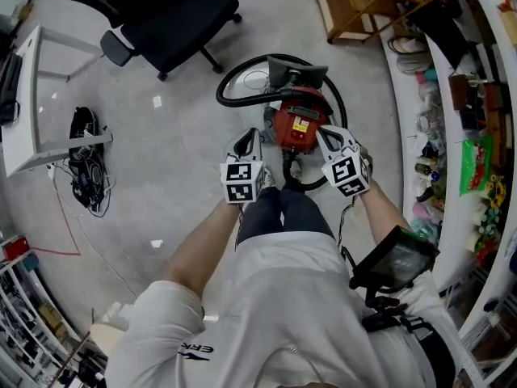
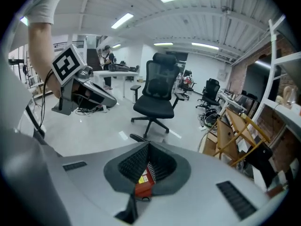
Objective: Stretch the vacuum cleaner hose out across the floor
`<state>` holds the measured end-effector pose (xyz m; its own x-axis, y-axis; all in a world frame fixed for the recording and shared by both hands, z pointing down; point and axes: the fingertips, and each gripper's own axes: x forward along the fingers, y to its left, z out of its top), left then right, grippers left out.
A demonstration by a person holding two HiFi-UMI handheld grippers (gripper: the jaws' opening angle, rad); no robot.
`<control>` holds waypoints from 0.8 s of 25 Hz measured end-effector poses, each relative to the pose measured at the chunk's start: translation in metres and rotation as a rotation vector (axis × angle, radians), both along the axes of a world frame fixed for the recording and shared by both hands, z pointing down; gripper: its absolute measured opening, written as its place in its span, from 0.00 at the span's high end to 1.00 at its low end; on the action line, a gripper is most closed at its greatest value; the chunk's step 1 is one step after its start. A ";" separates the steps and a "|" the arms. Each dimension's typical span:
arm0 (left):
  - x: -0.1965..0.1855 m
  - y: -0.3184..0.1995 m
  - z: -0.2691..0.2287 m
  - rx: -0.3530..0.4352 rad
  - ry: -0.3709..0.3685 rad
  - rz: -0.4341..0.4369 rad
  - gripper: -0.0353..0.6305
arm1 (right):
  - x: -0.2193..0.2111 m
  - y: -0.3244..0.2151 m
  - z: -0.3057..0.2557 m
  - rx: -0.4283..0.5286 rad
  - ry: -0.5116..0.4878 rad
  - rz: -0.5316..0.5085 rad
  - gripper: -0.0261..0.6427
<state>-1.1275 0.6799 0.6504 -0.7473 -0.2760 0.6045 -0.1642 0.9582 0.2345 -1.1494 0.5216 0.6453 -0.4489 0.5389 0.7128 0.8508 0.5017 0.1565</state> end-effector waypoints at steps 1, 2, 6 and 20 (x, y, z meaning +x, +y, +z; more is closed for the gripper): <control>-0.005 -0.001 0.008 -0.024 0.004 0.017 0.94 | -0.005 -0.001 0.011 0.008 0.013 -0.020 0.96; -0.010 -0.002 0.016 -0.046 0.008 0.033 0.94 | -0.011 -0.002 0.021 0.016 0.026 -0.041 0.96; -0.032 -0.003 0.052 -0.134 0.025 0.093 0.94 | -0.038 -0.006 0.066 0.042 0.068 -0.105 0.96; -0.062 -0.014 0.150 -0.226 0.100 0.178 0.94 | -0.106 0.002 0.201 0.166 0.179 -0.303 0.85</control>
